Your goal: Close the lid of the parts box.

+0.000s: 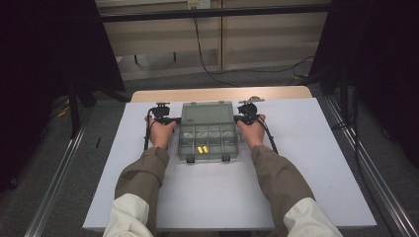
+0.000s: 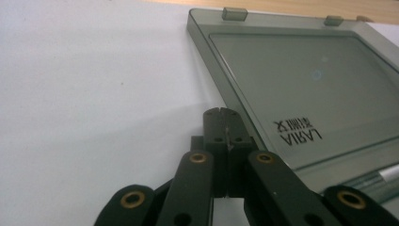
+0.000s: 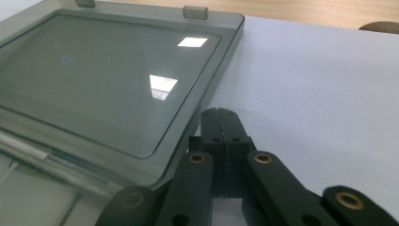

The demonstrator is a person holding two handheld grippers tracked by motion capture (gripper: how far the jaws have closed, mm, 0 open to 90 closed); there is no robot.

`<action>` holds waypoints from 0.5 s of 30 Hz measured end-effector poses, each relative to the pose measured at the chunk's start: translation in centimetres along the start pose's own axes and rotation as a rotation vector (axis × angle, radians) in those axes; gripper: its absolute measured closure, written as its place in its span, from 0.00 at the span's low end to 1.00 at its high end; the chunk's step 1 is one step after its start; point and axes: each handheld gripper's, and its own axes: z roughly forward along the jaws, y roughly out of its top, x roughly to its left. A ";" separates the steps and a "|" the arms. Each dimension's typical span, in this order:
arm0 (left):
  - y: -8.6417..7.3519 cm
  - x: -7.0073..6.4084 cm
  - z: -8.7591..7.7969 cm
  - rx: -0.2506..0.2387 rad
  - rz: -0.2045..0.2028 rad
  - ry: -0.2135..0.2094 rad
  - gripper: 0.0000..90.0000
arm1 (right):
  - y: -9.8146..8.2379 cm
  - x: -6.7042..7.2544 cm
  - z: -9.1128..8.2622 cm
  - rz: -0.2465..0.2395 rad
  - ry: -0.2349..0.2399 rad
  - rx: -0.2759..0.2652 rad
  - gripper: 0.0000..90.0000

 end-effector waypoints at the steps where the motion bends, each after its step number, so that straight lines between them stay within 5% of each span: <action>1: 0.1 0.2 0.1 -0.005 -0.004 -0.006 1.00 | 0.1 0.0 0.2 0.012 0.002 -0.004 1.00; 15: 1.4 0.5 1.6 -0.007 -0.015 0.015 1.00 | 1.7 -0.8 2.0 0.028 -0.003 -0.008 1.00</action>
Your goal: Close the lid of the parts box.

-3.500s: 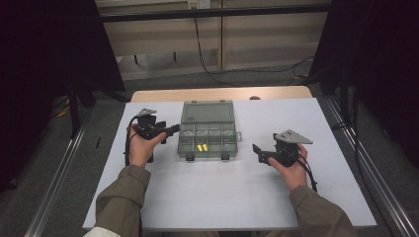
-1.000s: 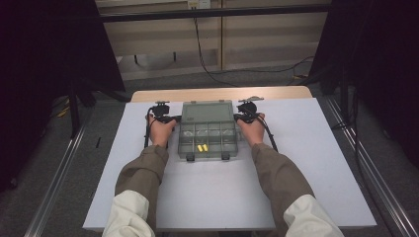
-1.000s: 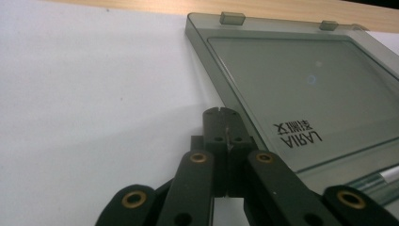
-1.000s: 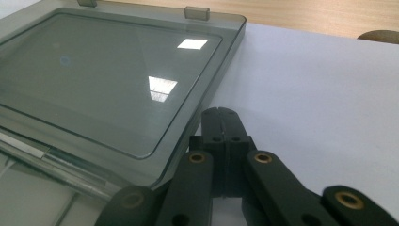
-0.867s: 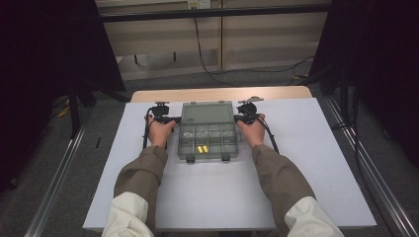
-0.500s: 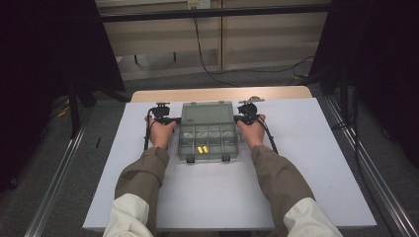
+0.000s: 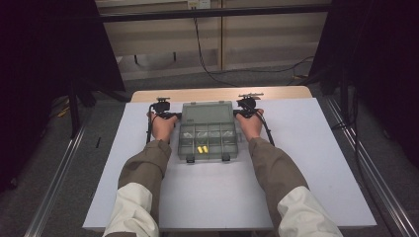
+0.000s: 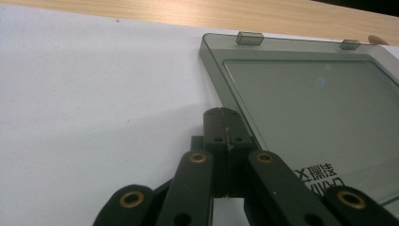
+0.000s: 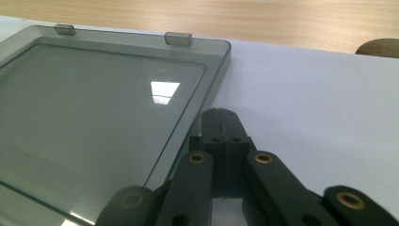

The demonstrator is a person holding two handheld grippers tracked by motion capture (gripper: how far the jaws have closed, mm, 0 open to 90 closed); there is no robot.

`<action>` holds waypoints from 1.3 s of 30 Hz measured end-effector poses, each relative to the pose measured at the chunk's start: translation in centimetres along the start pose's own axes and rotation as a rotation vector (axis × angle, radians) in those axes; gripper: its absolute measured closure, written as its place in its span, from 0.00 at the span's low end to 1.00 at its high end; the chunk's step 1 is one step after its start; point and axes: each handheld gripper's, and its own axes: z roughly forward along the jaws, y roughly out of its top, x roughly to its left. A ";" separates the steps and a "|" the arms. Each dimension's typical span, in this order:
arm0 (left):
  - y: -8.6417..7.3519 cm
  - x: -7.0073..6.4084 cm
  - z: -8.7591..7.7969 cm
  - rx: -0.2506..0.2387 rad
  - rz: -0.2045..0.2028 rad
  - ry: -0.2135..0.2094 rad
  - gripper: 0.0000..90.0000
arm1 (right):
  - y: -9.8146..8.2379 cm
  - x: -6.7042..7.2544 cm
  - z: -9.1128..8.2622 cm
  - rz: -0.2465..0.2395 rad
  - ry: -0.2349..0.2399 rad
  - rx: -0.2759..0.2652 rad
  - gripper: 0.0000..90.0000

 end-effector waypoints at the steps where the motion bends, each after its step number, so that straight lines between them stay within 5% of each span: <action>1: 0.0 0.0 0.0 0.002 -0.007 -0.001 1.00 | 0.0 0.1 0.0 0.001 -0.004 0.005 1.00; 9: 0.0 0.0 -0.3 0.003 -0.046 -0.009 1.00 | 0.0 0.0 -0.1 0.023 0.005 -0.005 1.00; 14: 0.0 0.4 -0.8 -0.029 -0.125 -0.062 1.00 | -0.1 -0.6 -0.3 0.092 0.069 -0.027 1.00; 27: 0.4 0.0 -3.3 -0.084 -0.161 -0.119 1.00 | 0.3 -0.5 -2.2 0.114 0.133 -0.087 1.00; 39: 0.4 -0.8 -5.9 -0.121 -0.124 -0.160 1.00 | 0.4 -0.4 -4.6 0.105 0.195 -0.146 1.00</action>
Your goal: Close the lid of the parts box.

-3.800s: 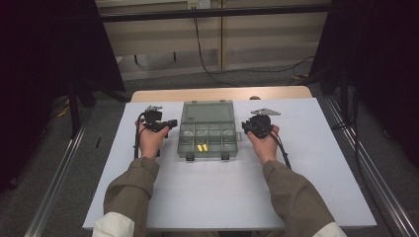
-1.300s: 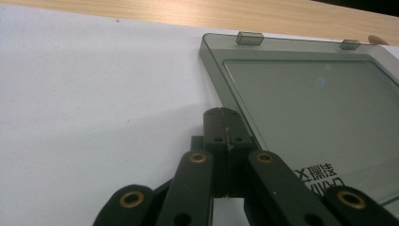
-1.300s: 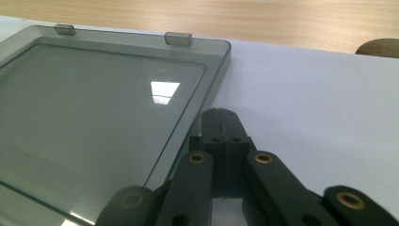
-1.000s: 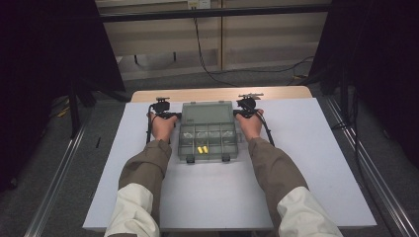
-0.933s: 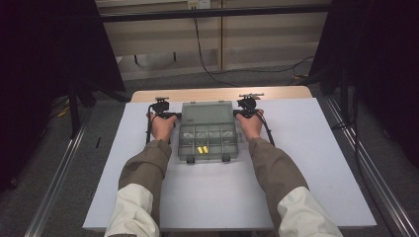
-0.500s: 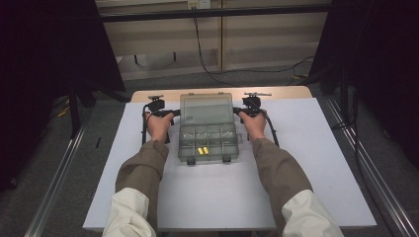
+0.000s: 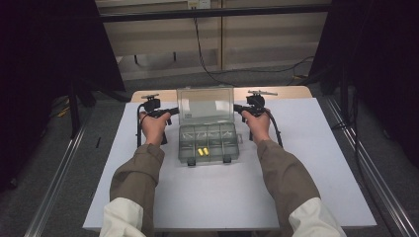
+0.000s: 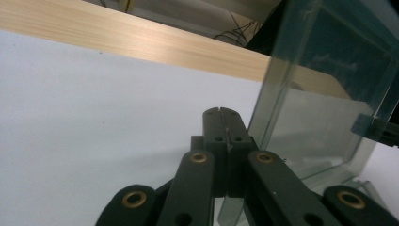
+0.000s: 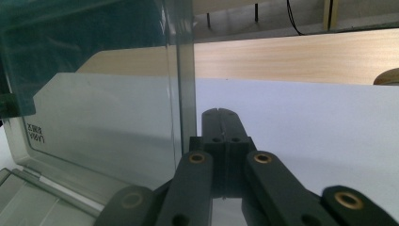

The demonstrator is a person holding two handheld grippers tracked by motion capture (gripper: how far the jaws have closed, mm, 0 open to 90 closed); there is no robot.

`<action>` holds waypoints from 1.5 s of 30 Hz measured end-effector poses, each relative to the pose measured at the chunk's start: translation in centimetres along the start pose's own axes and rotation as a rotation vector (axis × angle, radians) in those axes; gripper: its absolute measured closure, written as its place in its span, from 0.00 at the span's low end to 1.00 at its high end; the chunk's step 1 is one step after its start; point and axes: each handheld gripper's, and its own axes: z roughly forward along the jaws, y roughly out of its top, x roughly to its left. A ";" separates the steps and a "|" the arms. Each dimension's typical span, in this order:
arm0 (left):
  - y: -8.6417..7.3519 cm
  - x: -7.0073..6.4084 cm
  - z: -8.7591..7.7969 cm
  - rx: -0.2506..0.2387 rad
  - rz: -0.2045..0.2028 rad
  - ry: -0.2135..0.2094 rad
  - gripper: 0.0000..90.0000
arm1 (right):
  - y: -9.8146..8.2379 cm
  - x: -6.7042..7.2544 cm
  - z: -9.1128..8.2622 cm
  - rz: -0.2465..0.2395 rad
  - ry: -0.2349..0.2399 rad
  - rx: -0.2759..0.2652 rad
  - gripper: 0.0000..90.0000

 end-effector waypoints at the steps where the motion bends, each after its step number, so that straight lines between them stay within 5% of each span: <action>1: 0.0 -0.1 -0.2 -0.001 -0.001 -0.004 1.00 | 0.0 0.0 -0.2 0.000 0.007 -0.002 1.00; 9: -0.2 -0.6 -1.7 -0.013 0.021 -0.029 1.00 | -0.1 0.9 -1.3 -0.061 0.011 -0.003 1.00; 18: -0.8 -1.3 -2.6 -0.012 0.056 -0.003 1.00 | -0.5 1.9 -2.5 -0.136 -0.008 -0.002 1.00; 21: -1.0 -1.8 -2.5 -0.003 0.049 -0.037 1.00 | -0.6 2.3 -2.7 -0.141 0.004 0.008 1.00; 23: -1.1 -2.4 -2.6 0.008 0.098 0.018 1.00 | -0.7 2.9 -2.7 -0.179 -0.025 0.009 1.00; 24: -1.1 -2.3 -2.6 0.011 0.091 0.013 1.00 | -0.7 3.2 -2.8 -0.195 -0.045 0.009 1.00; 45: -2.4 -2.5 -3.9 0.062 0.100 0.053 1.00 | -1.2 3.4 -3.8 -0.209 -0.028 0.017 1.00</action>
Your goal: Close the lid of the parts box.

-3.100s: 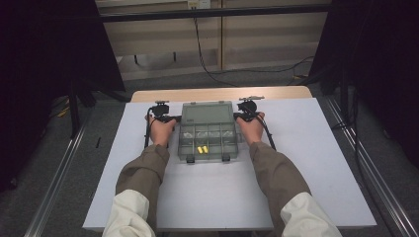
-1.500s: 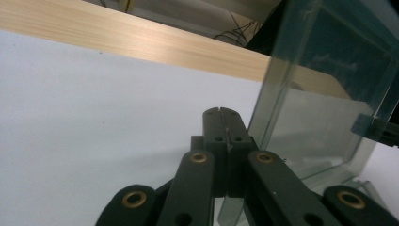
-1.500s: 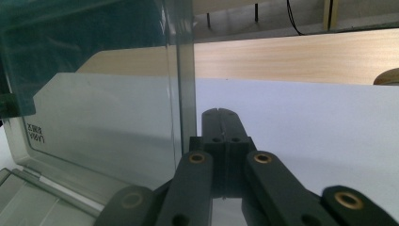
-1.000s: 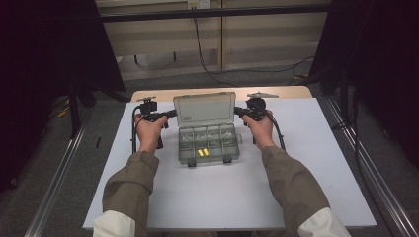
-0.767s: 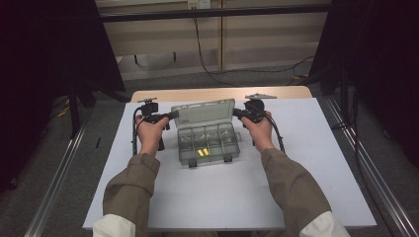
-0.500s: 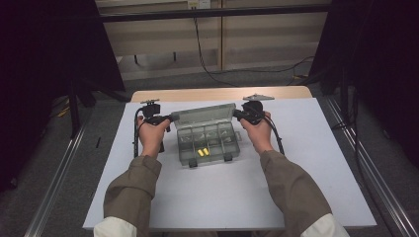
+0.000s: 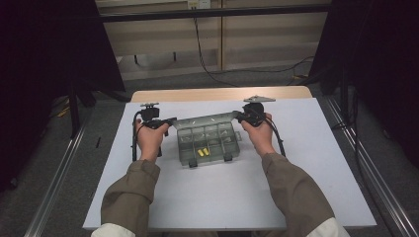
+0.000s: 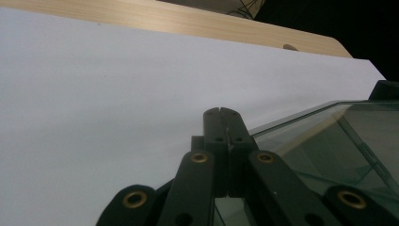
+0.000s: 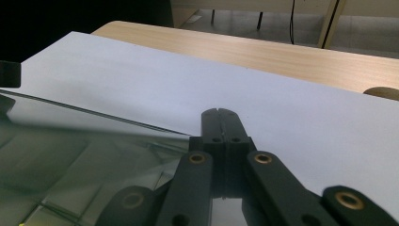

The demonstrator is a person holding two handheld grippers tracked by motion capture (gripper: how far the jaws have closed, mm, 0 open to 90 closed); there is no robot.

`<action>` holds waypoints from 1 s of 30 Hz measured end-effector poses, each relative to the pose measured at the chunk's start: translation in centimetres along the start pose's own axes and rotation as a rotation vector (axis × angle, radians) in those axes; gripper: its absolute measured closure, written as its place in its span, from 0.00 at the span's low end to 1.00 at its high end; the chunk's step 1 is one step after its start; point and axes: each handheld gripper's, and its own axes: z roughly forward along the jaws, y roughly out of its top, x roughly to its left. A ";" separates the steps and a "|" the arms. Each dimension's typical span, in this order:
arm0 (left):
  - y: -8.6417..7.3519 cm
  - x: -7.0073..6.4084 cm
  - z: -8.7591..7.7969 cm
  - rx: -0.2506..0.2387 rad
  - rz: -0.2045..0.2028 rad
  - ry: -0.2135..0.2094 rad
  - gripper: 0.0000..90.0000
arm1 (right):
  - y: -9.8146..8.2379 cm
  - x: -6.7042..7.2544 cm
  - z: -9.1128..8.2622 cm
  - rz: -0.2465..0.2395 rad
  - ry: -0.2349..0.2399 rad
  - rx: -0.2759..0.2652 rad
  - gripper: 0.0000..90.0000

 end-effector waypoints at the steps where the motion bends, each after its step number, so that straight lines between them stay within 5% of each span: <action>1: -0.1 0.0 -0.1 0.003 0.000 -0.005 1.00 | 0.0 0.0 -0.1 -0.005 -0.001 0.002 1.00; 13: -1.3 -0.2 -0.4 0.011 0.009 -0.033 1.00 | -0.7 0.4 -0.6 -0.007 0.026 -0.002 1.00; 30: -2.2 -0.6 -1.1 0.009 0.049 -0.029 1.00 | -1.5 1.3 -1.1 -0.080 0.057 0.020 1.00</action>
